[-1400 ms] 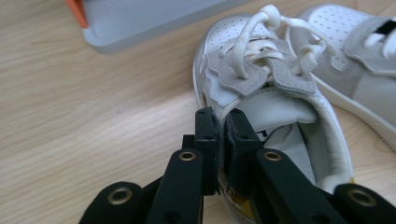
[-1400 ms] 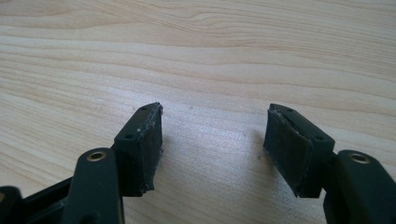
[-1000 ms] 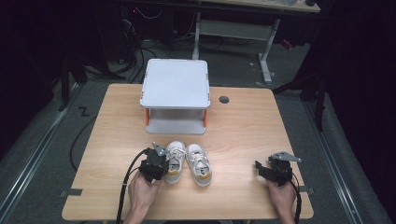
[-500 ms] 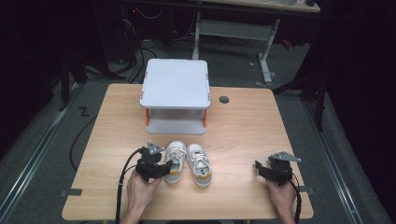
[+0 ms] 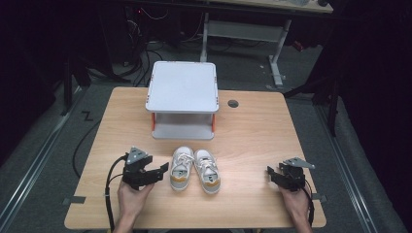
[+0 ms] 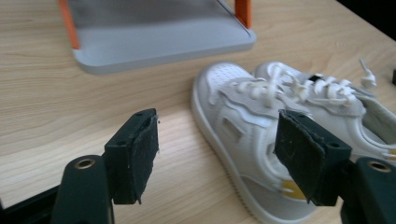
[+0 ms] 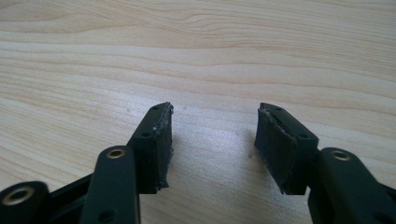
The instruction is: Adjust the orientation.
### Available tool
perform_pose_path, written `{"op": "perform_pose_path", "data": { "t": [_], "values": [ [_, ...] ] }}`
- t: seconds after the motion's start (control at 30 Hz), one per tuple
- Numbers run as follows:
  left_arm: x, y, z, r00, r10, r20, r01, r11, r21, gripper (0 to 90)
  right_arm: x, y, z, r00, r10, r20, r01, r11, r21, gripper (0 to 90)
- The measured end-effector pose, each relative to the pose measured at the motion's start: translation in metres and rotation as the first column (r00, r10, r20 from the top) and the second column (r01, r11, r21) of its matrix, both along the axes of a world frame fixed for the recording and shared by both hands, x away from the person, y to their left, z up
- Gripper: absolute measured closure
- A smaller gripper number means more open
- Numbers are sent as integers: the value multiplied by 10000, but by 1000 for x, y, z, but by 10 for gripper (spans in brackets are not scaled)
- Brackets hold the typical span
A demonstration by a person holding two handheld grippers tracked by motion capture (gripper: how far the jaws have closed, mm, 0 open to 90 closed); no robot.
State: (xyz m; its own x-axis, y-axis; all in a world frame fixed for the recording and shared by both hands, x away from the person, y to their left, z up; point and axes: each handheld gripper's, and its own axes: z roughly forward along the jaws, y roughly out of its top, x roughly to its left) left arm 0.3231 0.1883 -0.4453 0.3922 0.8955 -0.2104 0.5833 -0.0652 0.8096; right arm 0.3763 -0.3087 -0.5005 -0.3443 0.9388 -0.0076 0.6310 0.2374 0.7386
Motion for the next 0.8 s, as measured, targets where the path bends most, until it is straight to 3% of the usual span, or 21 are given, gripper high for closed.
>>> {"op": "perform_pose_path", "data": {
  "t": [0.13,0.3,0.47,0.8],
  "values": [
    [-1,15,-10,9980,556,289,-565,9979,312,324,0,-1,1,9999,-100,-49,100,9999,58,495],
    [-1,33,-22,9916,1275,216,-1280,9916,196,332,0,-3,1,9997,-199,-123,201,9996,195,493],
    [1,42,-29,9875,1558,248,-1568,9867,427,335,-2,-3,6,9997,-264,1,264,9994,206,501],
    [10,52,-44,9724,2306,370,-2333,9656,1147,342,-6,0,20,9993,186,327,-209,9972,717,508]
  ]
}}
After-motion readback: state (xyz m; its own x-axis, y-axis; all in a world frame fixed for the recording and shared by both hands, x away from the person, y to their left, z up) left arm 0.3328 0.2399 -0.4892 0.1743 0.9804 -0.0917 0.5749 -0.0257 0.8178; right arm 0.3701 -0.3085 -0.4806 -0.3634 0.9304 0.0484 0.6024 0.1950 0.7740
